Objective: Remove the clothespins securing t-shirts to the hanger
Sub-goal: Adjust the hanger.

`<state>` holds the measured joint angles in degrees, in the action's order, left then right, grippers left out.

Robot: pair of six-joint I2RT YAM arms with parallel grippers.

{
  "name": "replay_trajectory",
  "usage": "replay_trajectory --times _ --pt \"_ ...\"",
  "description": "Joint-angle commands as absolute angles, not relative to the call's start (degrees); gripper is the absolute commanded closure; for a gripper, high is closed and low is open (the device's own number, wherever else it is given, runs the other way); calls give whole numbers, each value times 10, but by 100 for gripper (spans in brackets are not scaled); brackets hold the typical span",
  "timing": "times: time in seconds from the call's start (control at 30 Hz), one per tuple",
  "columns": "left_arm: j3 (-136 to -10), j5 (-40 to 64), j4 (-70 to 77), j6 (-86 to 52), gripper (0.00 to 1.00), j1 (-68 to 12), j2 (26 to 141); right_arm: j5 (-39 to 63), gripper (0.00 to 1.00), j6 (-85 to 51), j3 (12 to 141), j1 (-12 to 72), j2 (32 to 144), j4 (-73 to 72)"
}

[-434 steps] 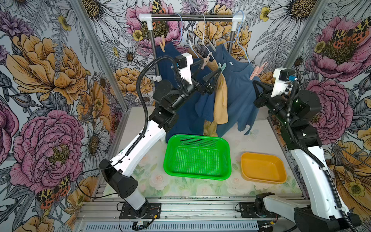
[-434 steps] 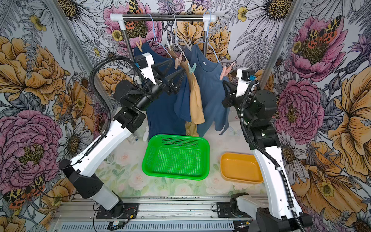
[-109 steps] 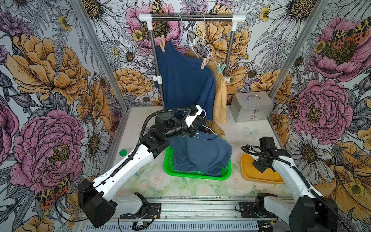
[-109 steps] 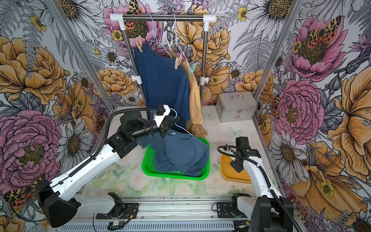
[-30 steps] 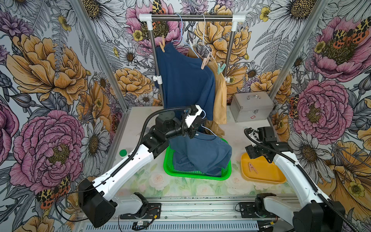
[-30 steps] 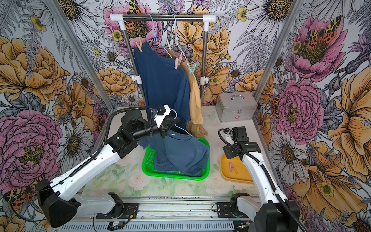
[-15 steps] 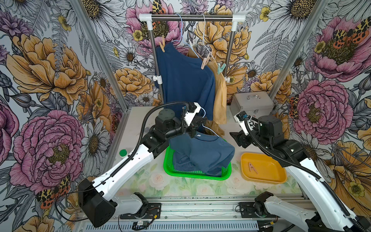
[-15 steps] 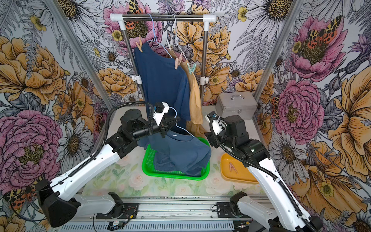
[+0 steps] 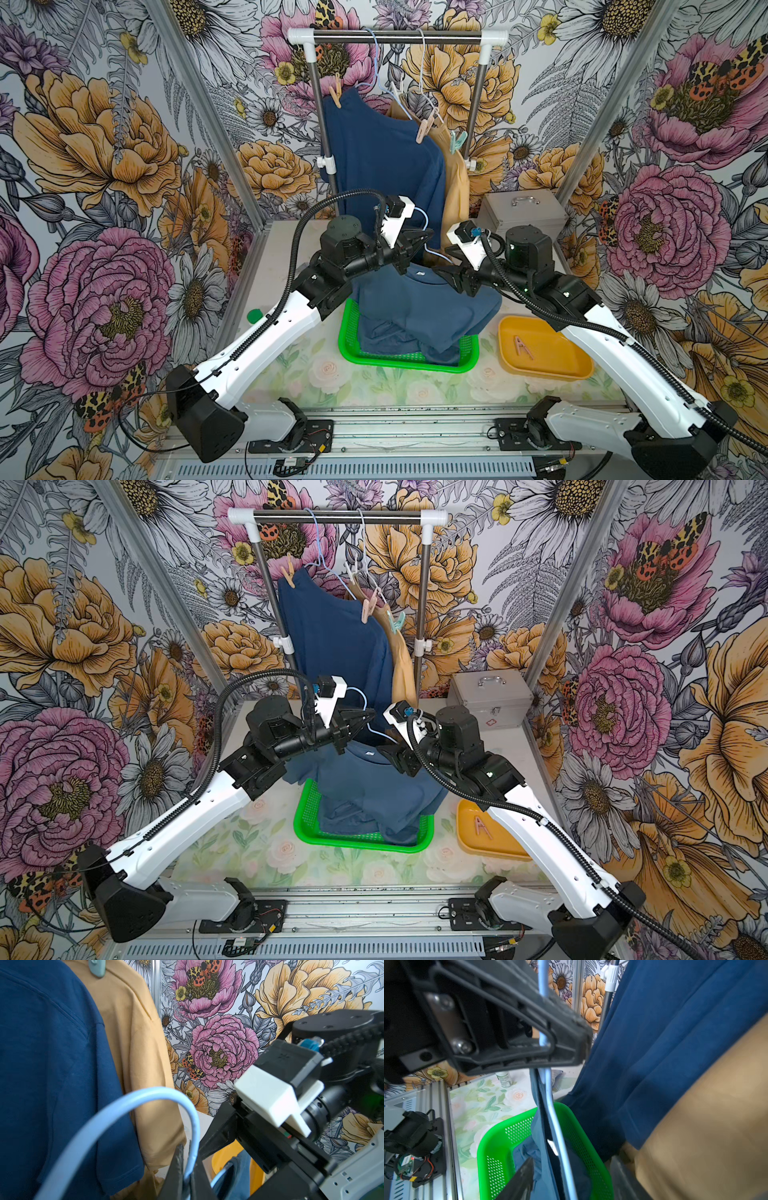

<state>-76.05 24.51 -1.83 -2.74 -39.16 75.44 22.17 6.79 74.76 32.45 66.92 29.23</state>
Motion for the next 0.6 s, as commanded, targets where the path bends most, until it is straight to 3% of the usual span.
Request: replay_trajectory --times 0.0,0.27,0.57 --pt "-777 258 6 -45 100 -396 755 293 45 43 763 328 689 214" --pt "-777 258 5 -50 100 -395 755 349 61 18 787 328 735 163" --pt "-775 263 9 -54 100 -393 757 377 73 -1 797 326 756 130"
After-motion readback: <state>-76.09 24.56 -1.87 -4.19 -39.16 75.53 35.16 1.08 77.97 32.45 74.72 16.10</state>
